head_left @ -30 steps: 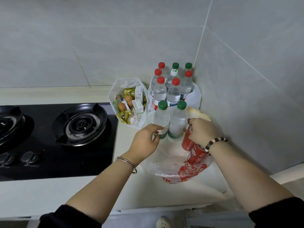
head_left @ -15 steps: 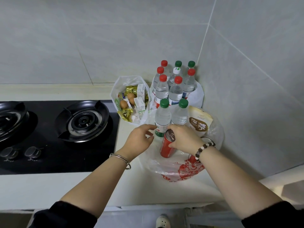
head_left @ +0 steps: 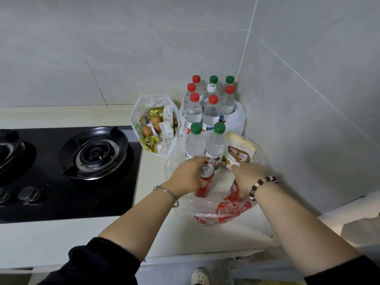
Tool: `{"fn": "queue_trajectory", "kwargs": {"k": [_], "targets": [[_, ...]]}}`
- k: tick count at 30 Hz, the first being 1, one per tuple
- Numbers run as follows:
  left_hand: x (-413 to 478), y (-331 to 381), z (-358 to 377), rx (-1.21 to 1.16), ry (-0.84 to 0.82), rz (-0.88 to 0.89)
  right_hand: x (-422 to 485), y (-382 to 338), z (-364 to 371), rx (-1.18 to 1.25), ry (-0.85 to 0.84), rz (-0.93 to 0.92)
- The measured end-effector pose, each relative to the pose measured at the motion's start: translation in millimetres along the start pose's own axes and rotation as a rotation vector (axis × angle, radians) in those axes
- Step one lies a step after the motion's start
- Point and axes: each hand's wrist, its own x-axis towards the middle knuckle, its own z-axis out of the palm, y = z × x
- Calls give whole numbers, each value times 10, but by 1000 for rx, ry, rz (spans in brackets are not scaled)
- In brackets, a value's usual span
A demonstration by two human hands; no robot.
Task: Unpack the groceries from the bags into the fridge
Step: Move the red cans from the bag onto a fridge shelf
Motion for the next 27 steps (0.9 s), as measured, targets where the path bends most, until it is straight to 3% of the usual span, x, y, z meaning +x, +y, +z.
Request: {"fn": "queue_trajectory", "kwargs": {"k": [5,12,20,27], "targets": [[27,35,16,122,45,0,9,-45,-35,24,164,-91],[-58,-114,-165,92,104,-16,108,-253,-117,156,224,-219],[-140,-126,-612,-296,273,-50,-32,-318,-640,276,284,-288],[-341,-71,-1118,-575,428,-83,-248,-469,-1119,536,340,-312]]}}
